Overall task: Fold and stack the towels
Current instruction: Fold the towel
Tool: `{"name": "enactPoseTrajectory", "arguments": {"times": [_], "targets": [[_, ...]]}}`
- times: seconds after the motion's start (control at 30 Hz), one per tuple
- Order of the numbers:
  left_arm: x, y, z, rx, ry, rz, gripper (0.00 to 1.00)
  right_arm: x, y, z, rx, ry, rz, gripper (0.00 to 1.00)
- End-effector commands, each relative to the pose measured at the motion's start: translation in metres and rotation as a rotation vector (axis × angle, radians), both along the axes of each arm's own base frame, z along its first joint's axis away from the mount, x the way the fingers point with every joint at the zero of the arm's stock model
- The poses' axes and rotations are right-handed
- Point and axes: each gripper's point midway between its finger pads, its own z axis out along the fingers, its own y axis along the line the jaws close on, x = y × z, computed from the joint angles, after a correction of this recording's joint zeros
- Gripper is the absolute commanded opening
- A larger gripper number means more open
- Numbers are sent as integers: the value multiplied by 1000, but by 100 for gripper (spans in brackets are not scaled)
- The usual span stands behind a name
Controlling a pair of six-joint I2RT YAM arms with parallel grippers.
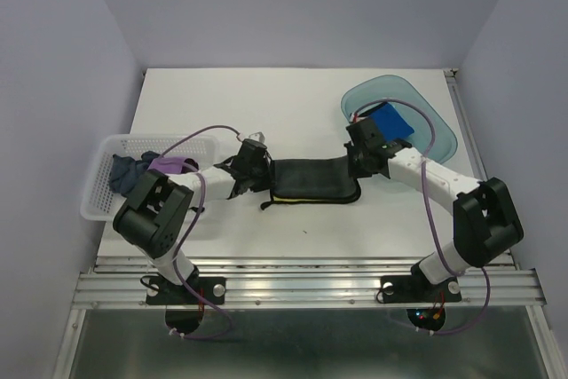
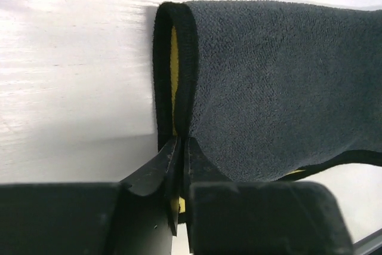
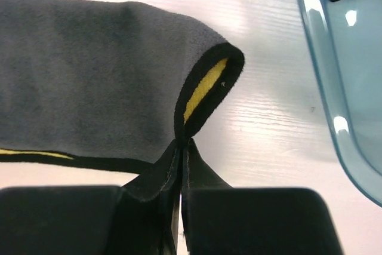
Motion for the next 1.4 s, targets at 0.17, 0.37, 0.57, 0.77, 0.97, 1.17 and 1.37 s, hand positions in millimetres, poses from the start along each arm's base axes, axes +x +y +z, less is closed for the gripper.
{"name": "enactPoseTrajectory", "arguments": {"times": [0.17, 0.37, 0.57, 0.77, 0.97, 1.17, 1.37], "targets": [[7, -16, 5, -29, -20, -27, 4, 5, 65, 53, 331, -51, 160, 1], [5, -20, 6, -41, -23, -32, 4, 3, 111, 62, 518, -11, 242, 1], [1, -19, 5, -50, -20, -27, 4, 17, 142, 65, 592, -8, 220, 1], [0, -20, 7, -63, -25, -25, 4, 18, 179, 59, 618, 30, 253, 1], [-1, -20, 6, -62, -27, -29, 4, 15, 205, 40, 616, 82, 262, 1], [-3, -19, 6, -65, -24, -26, 4, 16, 216, 22, 598, 113, 254, 1], [-3, -19, 8, -68, -29, -26, 5, 21, 224, 12, 586, 113, 239, 1]]}}
